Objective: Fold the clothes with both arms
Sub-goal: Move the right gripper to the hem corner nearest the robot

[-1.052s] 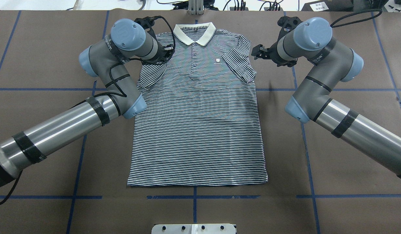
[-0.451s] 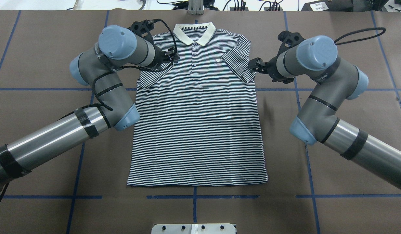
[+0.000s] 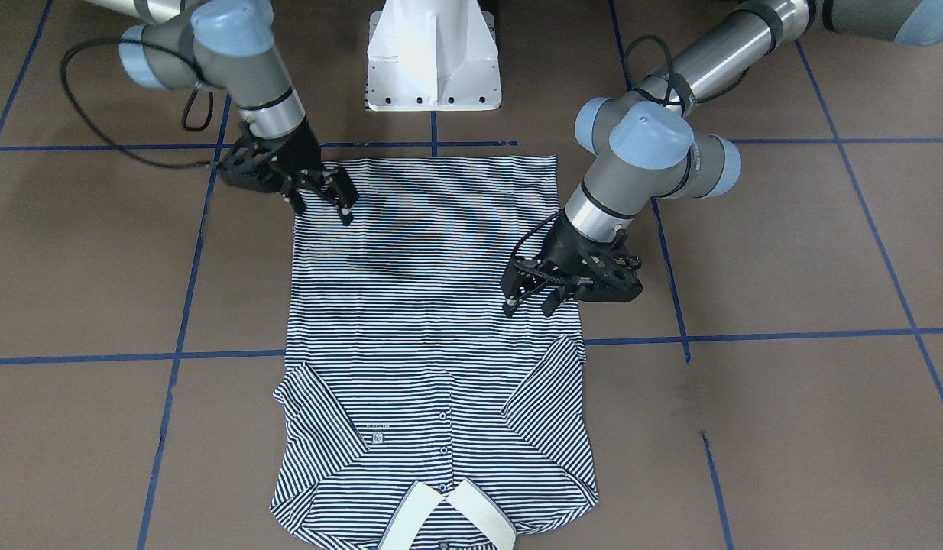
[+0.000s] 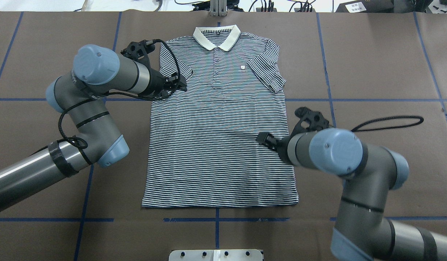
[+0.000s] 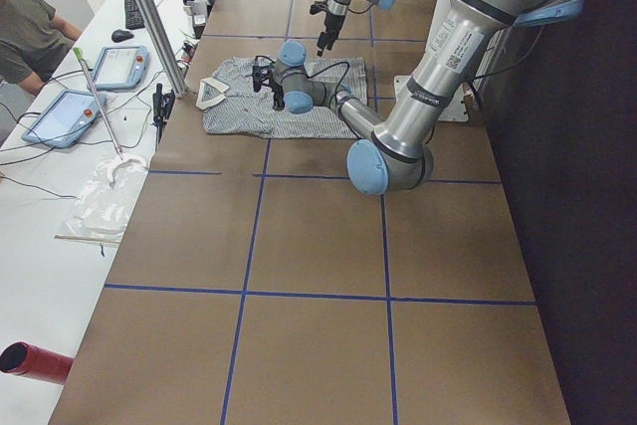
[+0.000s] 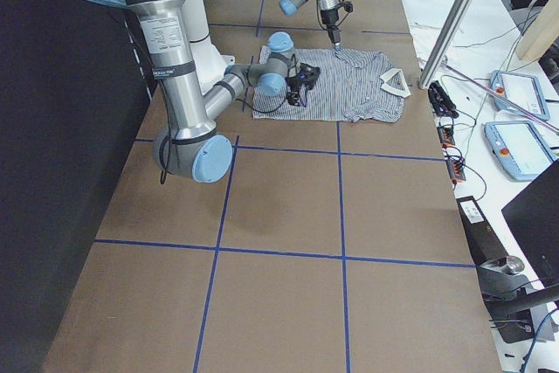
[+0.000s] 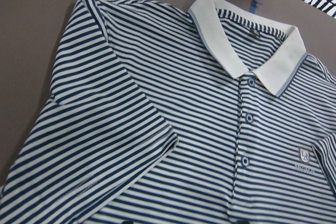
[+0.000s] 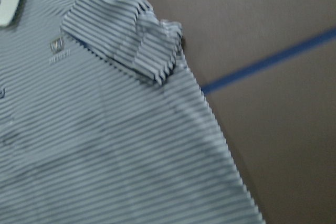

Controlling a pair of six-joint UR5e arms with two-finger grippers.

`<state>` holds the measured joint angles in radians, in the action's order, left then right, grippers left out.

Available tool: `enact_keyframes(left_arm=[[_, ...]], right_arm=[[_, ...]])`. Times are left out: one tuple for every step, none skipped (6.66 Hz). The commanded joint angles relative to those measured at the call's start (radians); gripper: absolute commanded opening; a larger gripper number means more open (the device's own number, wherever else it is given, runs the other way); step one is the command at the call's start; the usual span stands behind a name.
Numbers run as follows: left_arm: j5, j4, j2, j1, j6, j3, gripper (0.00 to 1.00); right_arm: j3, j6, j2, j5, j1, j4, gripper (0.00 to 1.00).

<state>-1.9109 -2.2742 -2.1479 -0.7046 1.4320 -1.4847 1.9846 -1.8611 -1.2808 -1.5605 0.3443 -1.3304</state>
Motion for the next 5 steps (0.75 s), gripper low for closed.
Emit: enact_keyframes(left_arm=[[-0.010,-0.002,0.062,0.002,0.001,-0.075,0.72],[-0.010,-0.002,0.065,0.002,0.001,-0.074,0.72],[-0.011,-0.002,0.063,0.002,0.001,-0.074,0.72],[-0.010,-0.004,0.063,0.002,0.001,-0.074,0.72],[-0.010,-0.004,0.063,0.002,0.001,-0.074,0.73]], right_arm=[[0.137,-0.235,-0.117,0.230,-0.250,-0.131,0.93],[0.135,-0.327,-0.173,0.237,-0.270,-0.132,0.87],[0.125,-0.355,-0.181,0.258,-0.274,-0.133,0.85],[0.106,-0.351,-0.178,0.257,-0.274,-0.132,0.83],[0.099,-0.351,-0.166,0.257,-0.278,-0.135,0.83]])
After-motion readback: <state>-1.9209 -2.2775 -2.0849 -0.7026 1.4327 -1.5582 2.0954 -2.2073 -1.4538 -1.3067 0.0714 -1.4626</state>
